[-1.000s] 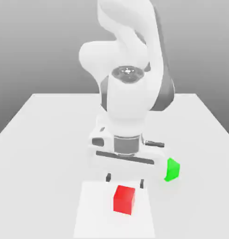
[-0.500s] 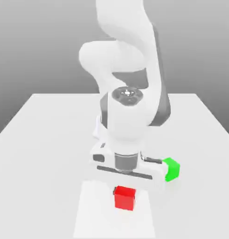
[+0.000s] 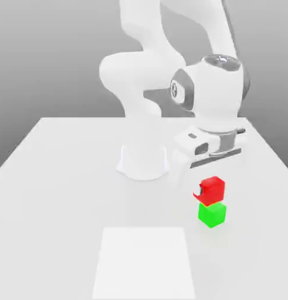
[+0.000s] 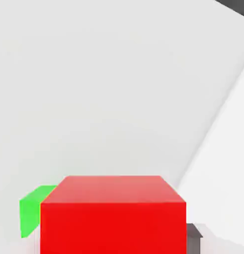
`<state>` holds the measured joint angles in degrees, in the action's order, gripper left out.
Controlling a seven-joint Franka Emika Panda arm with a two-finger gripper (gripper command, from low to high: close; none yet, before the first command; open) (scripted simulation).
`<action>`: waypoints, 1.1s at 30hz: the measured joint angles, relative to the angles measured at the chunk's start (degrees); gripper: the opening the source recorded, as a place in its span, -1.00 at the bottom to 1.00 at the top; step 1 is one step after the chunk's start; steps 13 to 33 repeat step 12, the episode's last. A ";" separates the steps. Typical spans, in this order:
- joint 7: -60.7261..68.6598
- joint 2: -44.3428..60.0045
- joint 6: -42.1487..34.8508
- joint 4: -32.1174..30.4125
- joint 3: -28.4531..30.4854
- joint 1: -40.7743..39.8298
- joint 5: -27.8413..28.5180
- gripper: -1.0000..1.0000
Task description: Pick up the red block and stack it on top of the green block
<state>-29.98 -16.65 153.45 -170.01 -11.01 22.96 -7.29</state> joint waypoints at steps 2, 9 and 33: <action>3.19 -0.36 0.93 -1.30 -0.43 2.41 -0.44 -1.00; 1.11 12.78 13.99 -1.27 -1.46 0.98 4.09 -1.00; 0.34 14.48 15.63 -1.21 -1.35 0.55 5.28 1.00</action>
